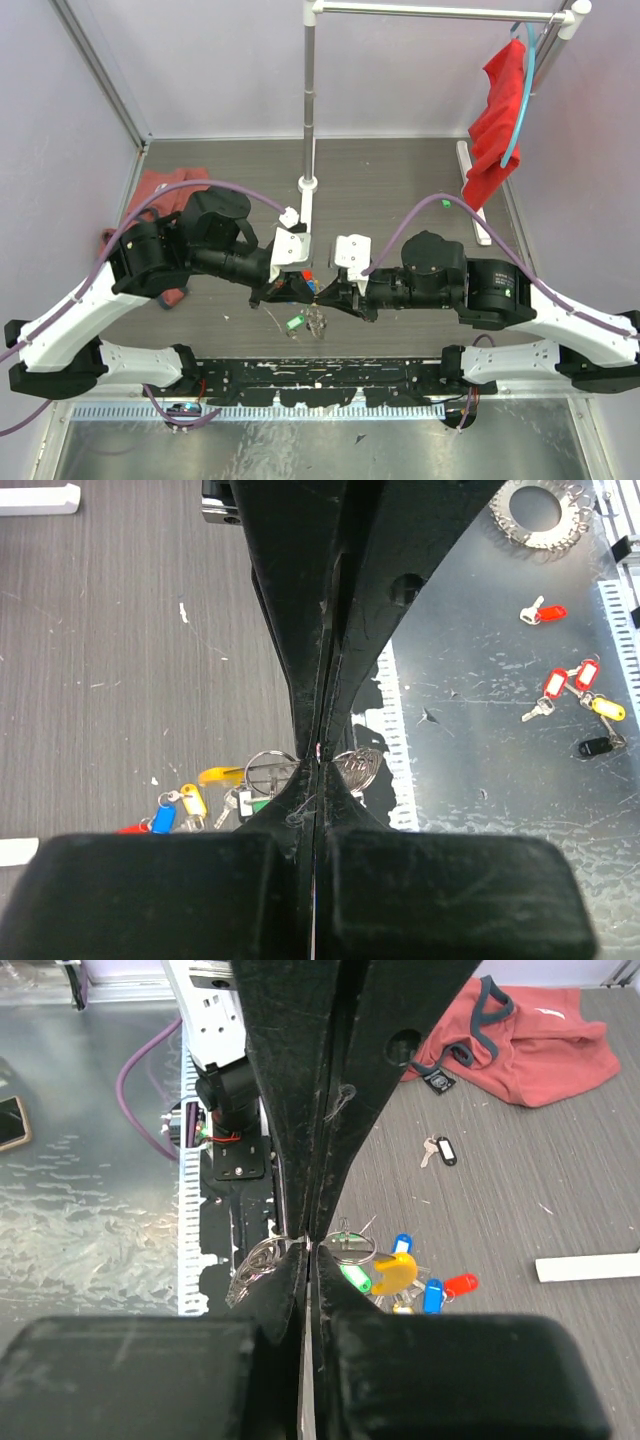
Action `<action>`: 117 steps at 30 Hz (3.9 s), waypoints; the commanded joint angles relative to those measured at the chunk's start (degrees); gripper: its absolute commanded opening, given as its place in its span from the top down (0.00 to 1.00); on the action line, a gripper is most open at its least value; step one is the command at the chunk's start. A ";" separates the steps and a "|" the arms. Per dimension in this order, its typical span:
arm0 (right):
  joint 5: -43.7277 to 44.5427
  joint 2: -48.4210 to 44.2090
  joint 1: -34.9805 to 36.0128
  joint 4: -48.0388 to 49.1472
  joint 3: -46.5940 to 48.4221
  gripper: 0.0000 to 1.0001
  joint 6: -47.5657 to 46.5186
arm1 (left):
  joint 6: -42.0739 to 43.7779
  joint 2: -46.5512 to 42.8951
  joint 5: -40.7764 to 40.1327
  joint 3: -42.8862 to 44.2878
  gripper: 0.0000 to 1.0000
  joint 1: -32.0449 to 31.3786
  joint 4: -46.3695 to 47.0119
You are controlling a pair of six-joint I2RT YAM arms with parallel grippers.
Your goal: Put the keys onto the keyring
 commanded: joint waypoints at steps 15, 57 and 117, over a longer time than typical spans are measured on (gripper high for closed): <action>-3.45 -14.70 0.15 27.44 -14.65 0.99 -7.29 | -8.20 -13.29 -5.45 -11.51 0.64 -0.35 22.79; -2.15 -14.50 0.15 35.29 -15.90 0.99 -6.99 | -10.54 -12.38 -2.40 -14.69 0.78 -0.31 30.19; -2.16 -13.29 0.08 29.38 -13.73 0.99 -6.91 | -10.13 -13.51 -1.34 -15.08 0.97 -0.31 30.95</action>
